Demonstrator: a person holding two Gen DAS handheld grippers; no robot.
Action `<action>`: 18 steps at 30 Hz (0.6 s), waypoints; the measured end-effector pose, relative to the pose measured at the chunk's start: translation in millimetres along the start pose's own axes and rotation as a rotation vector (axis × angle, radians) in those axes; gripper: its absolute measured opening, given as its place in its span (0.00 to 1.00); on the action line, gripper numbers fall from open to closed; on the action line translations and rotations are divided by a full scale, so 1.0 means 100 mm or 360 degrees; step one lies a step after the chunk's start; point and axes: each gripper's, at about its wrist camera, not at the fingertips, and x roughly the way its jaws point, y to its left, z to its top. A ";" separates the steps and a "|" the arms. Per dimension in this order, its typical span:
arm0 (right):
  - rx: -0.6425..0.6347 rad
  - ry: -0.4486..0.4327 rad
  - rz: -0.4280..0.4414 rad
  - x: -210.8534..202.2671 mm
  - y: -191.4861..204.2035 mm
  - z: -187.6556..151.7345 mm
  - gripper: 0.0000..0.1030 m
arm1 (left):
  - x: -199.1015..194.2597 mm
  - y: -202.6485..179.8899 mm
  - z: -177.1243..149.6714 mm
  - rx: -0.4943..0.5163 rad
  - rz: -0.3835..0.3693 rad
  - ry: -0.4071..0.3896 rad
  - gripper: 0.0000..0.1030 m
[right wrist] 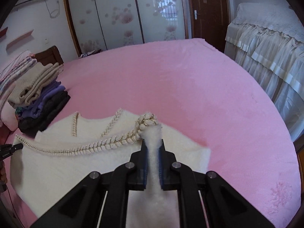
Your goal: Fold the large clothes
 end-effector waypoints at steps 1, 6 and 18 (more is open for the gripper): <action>0.0003 -0.0037 -0.0007 -0.08 0.02 0.04 0.08 | -0.04 -0.02 0.06 0.0006 0.0015 -0.0026 0.10; 0.0097 -0.0124 -0.0073 -0.11 -0.10 0.27 0.08 | 0.12 0.02 0.43 -0.0065 0.0100 -0.0099 0.10; 0.0175 0.0036 -0.0344 0.99 -0.26 0.40 0.08 | 1.31 -0.13 0.66 -0.0126 0.0363 -0.0025 0.08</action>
